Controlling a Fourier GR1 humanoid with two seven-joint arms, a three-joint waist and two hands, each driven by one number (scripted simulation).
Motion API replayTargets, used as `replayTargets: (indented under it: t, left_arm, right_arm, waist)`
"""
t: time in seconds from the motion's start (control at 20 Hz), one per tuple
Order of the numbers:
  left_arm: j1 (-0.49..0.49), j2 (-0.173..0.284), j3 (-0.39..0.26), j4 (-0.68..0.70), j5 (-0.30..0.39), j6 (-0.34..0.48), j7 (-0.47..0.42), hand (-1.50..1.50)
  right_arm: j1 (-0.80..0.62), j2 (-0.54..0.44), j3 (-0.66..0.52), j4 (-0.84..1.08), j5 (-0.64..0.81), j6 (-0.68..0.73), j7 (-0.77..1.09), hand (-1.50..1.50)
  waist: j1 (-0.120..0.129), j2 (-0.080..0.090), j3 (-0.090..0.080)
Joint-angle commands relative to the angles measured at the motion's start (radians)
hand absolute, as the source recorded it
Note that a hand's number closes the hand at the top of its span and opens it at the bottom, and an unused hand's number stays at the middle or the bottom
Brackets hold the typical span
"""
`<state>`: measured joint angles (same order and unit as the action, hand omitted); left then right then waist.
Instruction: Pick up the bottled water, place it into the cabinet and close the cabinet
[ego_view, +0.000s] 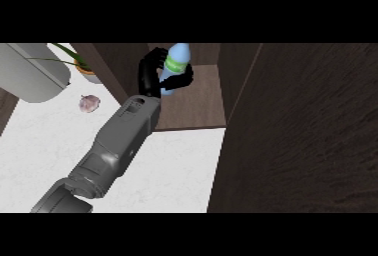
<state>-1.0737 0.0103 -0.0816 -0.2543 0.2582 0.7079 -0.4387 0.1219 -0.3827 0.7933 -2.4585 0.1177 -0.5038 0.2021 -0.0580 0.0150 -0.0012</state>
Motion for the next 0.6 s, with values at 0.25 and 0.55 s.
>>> replayTargets:
  t: [0.25,0.55]
  left_arm:
    - [-0.025,0.015,-0.008,0.14,-0.055,0.061,-0.045,-1.5]
    - [-0.041,-0.01,-0.042,0.189,-0.085,0.129,0.015,-1.5]
  right_arm:
    - [0.071,-0.041,0.054,-0.084,0.019,0.013,-0.05,-1.5]
    - [0.046,-0.041,0.028,-0.061,0.005,0.019,-0.039,-1.5]
  waist:
    - [-0.026,0.006,0.001]
    - [-0.023,0.005,0.0]
